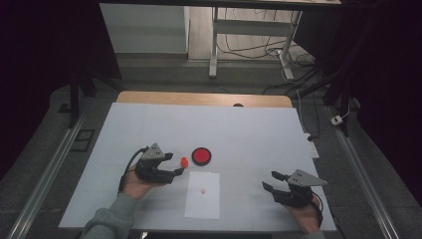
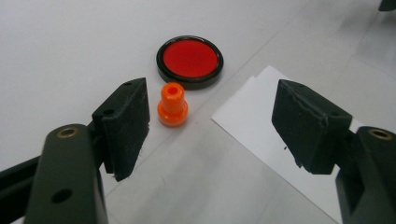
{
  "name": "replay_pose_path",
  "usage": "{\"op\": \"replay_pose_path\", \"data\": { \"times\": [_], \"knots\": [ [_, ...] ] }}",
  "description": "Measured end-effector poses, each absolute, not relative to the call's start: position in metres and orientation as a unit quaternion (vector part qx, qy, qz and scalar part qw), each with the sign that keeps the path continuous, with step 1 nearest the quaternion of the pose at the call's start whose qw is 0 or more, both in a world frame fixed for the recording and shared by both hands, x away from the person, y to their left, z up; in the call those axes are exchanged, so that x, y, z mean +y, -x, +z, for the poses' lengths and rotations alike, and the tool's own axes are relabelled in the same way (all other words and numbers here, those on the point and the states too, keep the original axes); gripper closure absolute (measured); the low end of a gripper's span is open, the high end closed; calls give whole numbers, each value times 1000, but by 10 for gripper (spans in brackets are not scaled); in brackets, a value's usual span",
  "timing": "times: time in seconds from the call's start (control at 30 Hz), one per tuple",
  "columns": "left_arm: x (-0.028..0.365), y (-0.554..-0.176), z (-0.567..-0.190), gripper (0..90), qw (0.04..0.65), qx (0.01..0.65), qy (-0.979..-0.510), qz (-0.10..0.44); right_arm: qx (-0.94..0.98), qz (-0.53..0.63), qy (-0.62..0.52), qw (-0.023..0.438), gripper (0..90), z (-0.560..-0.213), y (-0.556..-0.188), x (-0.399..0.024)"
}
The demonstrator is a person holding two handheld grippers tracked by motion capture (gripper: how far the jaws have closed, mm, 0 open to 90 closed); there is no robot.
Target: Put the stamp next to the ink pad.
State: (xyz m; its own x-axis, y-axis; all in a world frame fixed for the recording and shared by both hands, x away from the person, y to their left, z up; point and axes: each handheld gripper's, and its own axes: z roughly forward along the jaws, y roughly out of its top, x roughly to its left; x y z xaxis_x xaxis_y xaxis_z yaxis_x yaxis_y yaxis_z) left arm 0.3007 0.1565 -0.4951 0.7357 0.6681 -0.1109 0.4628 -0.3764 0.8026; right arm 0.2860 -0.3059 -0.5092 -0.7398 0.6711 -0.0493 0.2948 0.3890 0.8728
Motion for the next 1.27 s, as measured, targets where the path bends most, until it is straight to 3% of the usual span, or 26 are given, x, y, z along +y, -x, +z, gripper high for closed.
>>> {"op": "replay_pose_path", "data": {
  "times": [0.67, 1.27],
  "knots": [
    [200, -244, -511, 289, 426, 354, -823, 123, 810, 459, -295, 217, 433, -508, -285, -309],
    [210, -245, -513, 291, 429, 367, -816, 123, 816, 456, -277, 221, 433, -508, -284, -305]
  ]
}}
